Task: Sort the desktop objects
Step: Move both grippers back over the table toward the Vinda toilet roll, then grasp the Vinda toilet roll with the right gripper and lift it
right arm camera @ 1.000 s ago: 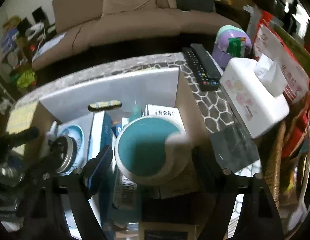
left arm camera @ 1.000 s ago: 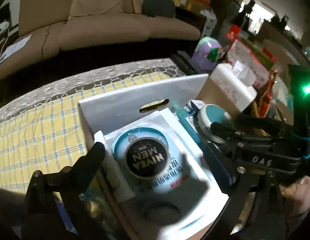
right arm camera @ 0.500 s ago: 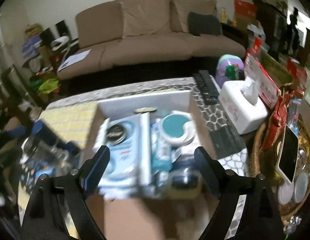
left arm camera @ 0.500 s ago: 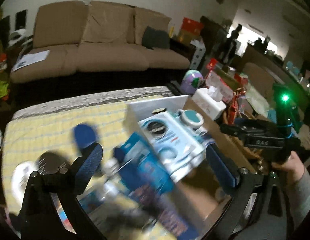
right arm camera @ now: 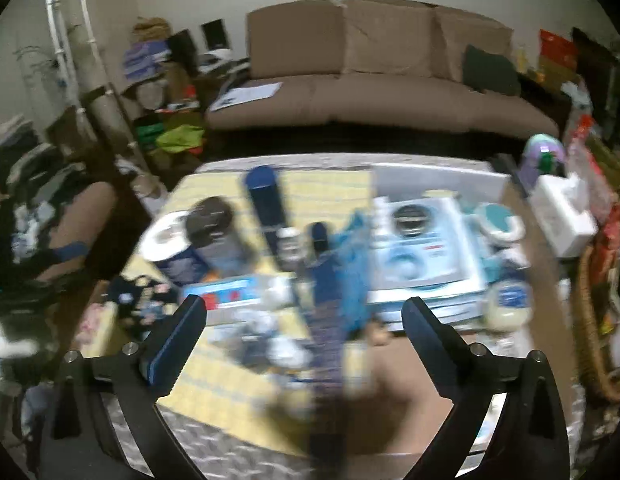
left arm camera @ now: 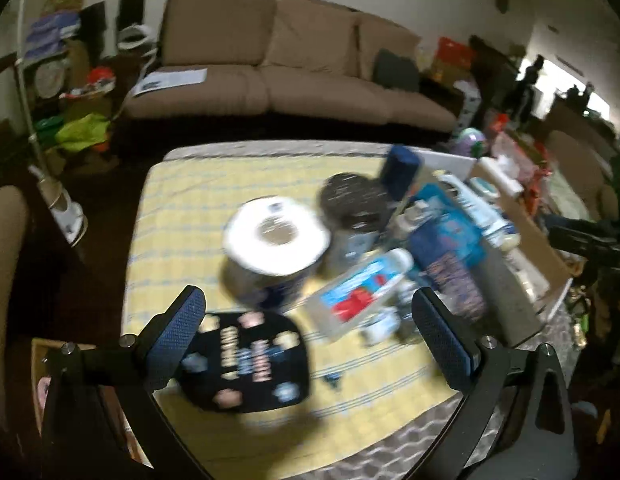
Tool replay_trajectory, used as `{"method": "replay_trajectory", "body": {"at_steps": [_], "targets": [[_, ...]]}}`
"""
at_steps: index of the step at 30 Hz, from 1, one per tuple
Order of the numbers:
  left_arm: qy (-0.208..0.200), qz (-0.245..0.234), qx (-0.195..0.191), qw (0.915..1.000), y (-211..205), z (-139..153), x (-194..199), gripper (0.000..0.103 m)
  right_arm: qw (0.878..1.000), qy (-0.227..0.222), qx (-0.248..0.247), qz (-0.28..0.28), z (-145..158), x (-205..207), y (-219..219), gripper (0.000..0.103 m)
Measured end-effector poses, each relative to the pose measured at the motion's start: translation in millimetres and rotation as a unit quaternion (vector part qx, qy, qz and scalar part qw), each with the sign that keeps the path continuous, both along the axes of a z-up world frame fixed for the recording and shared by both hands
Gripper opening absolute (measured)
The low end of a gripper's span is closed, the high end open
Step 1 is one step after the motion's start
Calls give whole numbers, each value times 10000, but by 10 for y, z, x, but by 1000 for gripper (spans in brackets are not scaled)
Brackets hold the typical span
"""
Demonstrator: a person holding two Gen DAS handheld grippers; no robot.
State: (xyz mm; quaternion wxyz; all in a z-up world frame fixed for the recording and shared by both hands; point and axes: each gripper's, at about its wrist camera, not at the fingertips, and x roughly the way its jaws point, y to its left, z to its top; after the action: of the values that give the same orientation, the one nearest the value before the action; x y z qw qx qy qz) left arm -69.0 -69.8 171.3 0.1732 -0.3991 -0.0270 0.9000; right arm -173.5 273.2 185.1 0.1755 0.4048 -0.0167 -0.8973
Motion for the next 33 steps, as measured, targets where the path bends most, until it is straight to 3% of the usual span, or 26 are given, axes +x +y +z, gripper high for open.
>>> {"method": "replay_trajectory", "body": {"at_steps": [7, 11, 15, 23, 28, 33], "targets": [[-26, -146, -404, 9991, -165, -357, -130, 103, 9932, -589, -904, 438, -345, -185, -827, 100], [-53, -348, -634, 9974, -126, -567, -311, 103, 9885, -861, -1155, 456, -589, -387, -1168, 100], [-67, -510, -599, 9969, -53, -705, -551, 103, 9856, -964, -1322, 430, -800, -611, -1427, 99], [-128, -759, -581, 9953, 75, -1024, -914, 103, 9864, -995, -1295, 206, -1177, -938, -1615, 97], [88, -1110, -717, 9912, 216, -1112, -949, 103, 9806, -1132, -1602, -42, -1359, -1075, -1563, 97], [83, -1409, -446, 9890, 283, -1148, -997, 103, 9797, -1109, -1670, -34, -1429, -1160, -1662, 94]]}}
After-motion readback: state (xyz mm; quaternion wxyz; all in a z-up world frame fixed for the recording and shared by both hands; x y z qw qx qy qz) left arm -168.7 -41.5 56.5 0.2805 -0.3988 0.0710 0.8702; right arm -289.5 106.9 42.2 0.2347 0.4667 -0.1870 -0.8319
